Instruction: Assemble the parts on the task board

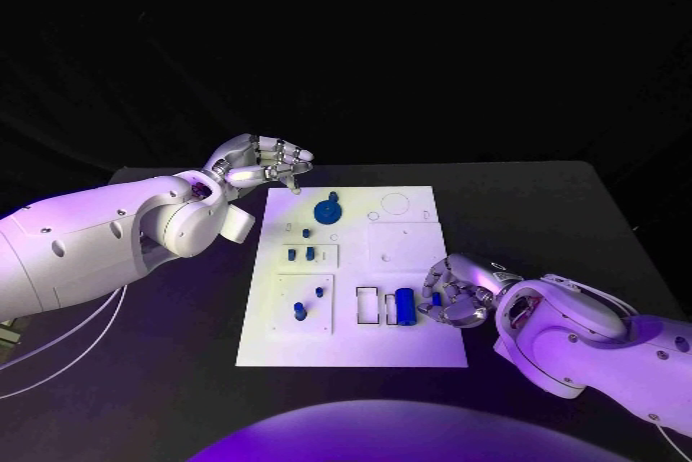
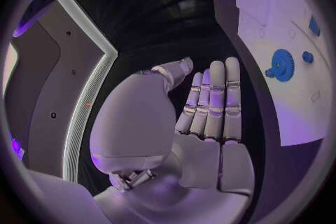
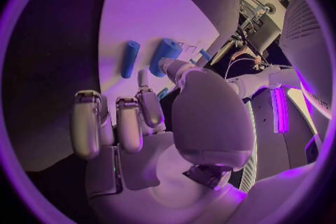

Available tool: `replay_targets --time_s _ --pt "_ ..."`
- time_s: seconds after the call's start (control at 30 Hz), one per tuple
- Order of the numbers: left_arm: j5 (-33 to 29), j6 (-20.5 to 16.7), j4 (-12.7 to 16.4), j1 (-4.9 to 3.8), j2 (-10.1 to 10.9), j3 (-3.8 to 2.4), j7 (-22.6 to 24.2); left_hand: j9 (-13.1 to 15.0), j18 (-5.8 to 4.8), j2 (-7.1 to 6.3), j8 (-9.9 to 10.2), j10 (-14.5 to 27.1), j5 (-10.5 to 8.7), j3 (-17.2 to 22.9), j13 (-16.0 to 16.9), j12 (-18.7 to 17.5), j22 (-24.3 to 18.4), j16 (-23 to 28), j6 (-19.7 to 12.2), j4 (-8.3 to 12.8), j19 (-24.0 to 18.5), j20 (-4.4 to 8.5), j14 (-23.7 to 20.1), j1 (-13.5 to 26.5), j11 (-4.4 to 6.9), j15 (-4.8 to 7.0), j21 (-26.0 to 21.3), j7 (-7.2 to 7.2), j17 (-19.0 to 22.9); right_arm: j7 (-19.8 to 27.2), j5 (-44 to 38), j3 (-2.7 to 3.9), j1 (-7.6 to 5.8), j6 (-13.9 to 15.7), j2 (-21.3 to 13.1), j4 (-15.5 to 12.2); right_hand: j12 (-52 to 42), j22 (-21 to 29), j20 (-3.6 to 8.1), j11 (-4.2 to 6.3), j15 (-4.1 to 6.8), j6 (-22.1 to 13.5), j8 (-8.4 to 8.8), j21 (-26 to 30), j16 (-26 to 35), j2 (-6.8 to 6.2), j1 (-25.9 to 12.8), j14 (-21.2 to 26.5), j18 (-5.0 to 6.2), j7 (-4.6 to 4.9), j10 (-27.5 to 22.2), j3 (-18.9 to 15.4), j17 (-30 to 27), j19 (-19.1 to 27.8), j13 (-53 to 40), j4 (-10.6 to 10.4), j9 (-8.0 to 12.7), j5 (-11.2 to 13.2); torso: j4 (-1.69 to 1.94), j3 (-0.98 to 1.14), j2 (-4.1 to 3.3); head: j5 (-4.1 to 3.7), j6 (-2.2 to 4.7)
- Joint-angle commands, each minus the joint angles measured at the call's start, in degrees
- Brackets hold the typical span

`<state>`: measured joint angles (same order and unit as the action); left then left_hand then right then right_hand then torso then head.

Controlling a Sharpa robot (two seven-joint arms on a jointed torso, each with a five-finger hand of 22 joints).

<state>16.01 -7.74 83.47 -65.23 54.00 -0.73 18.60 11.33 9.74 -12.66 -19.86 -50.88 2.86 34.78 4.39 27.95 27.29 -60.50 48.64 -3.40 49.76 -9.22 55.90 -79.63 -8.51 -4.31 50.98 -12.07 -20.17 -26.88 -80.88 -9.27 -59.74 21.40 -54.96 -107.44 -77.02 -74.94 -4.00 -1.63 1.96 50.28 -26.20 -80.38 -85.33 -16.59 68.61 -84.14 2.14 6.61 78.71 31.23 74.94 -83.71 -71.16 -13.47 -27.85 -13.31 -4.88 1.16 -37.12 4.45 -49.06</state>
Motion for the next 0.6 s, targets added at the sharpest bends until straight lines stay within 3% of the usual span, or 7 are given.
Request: replay_targets --time_s 0.03,0.6 --pt "-0.3 1.0 0.2 -0.03 0.0 -0.04 0.2 -0.1 0.78 0.23 -0.1 0.2 0.28 -0.2 0.0 0.3 -0.1 0.2 -0.5 0.3 -0.1 -0.25 -0.4 0.0 0.02 0.16 -0.3 -0.09 0.1 -2.2 -3.7 -0.01 0.1 -1.7 0.3 0.0 0.3 -12.4 0.19 -0.08 0.3 0.3 -0.44 0.2 -0.1 -0.16 -0.9 -3.6 -0.15 -0.28 -0.3 -0.6 3.7 -3.1 0.1 0.0 0.1 0.1 0.02 0.04 -0.03 0.05 -0.02" --pt "-0.3 0.9 0.3 -0.03 0.2 -0.04 0.2 -0.1 0.78 0.23 -0.1 0.2 0.27 -0.2 0.0 0.3 -0.1 0.2 -0.5 0.2 -0.1 -0.27 -0.4 0.1 0.01 0.15 -0.4 -0.1 0.1 -2.3 -4.1 0.01 0.17 1.0 0.9 -0.6 0.2 -12.6 0.43 0.26 0.58 0.9 -1.27 -0.5 -0.5 0.02 -5.0 -3.8 -0.3 -0.75 0.2 -4.8 4.6 -3.4 -1.0 -1.9 0.7 -0.1 0.02 0.06 -0.02 0.22 -0.1"
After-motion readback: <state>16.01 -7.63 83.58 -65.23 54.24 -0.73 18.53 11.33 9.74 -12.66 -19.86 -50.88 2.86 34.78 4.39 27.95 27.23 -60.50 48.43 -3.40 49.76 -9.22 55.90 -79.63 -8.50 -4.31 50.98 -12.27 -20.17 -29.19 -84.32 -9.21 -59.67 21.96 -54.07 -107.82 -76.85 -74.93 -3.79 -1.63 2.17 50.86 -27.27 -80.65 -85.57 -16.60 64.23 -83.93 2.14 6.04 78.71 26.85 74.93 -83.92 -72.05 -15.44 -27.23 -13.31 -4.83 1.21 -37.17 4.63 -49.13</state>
